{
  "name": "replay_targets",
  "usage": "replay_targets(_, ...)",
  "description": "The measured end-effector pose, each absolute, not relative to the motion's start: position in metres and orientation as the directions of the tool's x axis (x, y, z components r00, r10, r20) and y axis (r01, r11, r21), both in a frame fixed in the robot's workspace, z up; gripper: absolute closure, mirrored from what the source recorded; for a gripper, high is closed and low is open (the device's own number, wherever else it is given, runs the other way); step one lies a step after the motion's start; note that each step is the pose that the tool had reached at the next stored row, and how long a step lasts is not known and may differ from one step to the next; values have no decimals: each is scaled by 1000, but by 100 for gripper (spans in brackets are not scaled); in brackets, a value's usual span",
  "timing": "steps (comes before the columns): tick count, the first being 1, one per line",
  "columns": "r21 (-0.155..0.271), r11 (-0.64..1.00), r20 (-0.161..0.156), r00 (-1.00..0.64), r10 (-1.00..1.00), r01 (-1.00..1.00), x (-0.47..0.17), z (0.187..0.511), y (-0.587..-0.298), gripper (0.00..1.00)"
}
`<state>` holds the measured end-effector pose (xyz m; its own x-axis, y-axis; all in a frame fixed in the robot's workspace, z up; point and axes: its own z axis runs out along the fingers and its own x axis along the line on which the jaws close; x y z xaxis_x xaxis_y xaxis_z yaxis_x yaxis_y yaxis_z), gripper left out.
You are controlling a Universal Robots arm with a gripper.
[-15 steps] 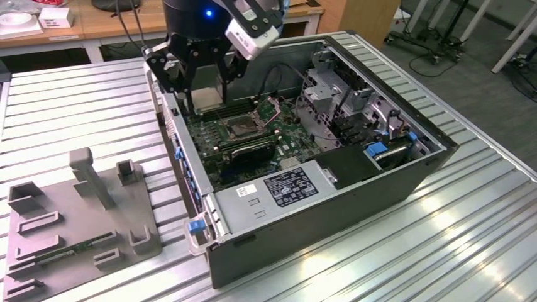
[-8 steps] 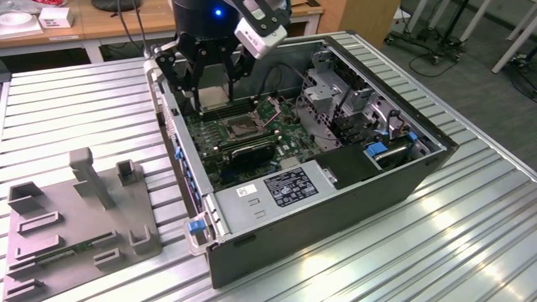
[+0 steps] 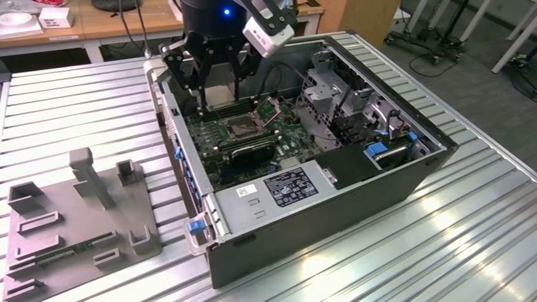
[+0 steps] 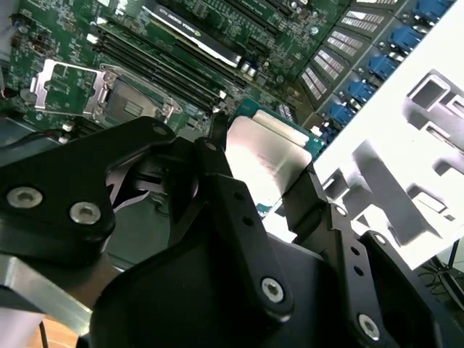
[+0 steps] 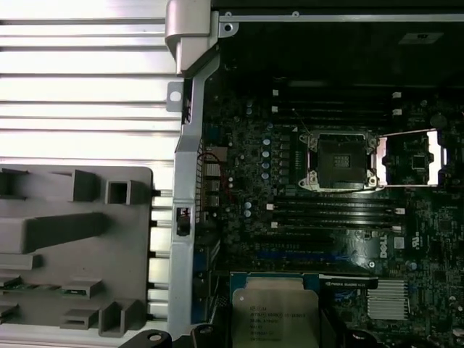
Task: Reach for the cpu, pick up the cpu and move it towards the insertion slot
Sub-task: 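Pick up the cpu and move it towards the insertion slot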
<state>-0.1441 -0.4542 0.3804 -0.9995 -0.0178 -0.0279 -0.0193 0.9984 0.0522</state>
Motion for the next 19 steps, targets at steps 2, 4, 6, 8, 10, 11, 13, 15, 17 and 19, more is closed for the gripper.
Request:
replay_targets(2, 52, 998, -28, -999, -18, -19, -141, 380, -454, 45)
replay_targets(4, 52, 998, -28, -999, -18, -19, -137, 380, -454, 45)
replay_targets(6, 52, 998, -28, -999, -18, -19, -133, 380, -454, 45)
replay_targets(8, 52, 998, -28, -999, -18, -19, -131, 380, -454, 45)
replay_targets(10, 52, 998, -28, -999, -18, -19, -128, 380, -454, 45)
replay_targets(11, 52, 998, -28, -999, -18, -19, -126, 380, -454, 45)
replay_targets(13, 52, 998, -28, -999, -18, -19, -120, 380, -454, 45)
replay_targets(15, 52, 998, -28, -999, -18, -19, -113, 380, -454, 45)
replay_targets(17, 52, 998, -28, -999, -18, -19, -108, 380, -454, 45)
replay_targets(19, 52, 998, -28, -999, -18, -19, -103, 380, -453, 45)
